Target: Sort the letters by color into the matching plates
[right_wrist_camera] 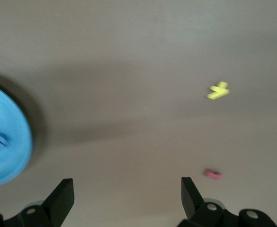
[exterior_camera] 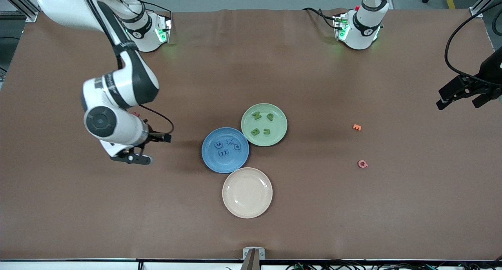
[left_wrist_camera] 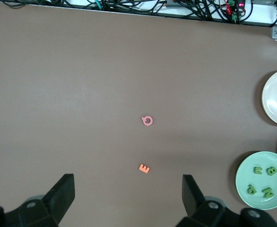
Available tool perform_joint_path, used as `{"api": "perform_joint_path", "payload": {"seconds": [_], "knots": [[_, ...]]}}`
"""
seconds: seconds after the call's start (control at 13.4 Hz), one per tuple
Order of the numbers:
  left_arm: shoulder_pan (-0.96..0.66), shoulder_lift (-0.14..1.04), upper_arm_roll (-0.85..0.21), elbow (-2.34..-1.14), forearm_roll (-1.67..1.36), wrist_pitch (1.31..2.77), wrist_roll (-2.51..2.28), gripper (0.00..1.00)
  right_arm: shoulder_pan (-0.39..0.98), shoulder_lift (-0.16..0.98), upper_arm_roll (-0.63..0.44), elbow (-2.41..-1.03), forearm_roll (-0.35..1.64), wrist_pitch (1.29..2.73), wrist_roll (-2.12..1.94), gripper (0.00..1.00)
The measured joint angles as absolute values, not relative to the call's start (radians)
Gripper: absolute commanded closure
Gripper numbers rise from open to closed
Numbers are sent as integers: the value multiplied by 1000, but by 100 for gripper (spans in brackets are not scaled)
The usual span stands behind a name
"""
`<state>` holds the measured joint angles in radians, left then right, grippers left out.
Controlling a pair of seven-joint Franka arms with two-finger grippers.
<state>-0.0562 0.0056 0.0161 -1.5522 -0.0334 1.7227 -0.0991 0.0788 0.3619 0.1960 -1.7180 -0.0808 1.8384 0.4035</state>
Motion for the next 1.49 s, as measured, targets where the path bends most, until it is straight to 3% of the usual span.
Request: {"api": "perform_joint_path", "payload": {"seconds": [0.45, 0.9, 1.49], "knots": [[-56, 6, 16, -1552, -33, 1723, -99, 0, -21, 184, 196, -1714, -82, 1638, 205, 0], [-56, 6, 16, -1552, -33, 1723, -99, 0, -163, 174, 195, -1547, -81, 1488, 12, 0], [-56, 6, 16, -1552, -33, 1723, -99, 0, -165, 176, 212, -1400, -49, 1445, 11, 0]]}}
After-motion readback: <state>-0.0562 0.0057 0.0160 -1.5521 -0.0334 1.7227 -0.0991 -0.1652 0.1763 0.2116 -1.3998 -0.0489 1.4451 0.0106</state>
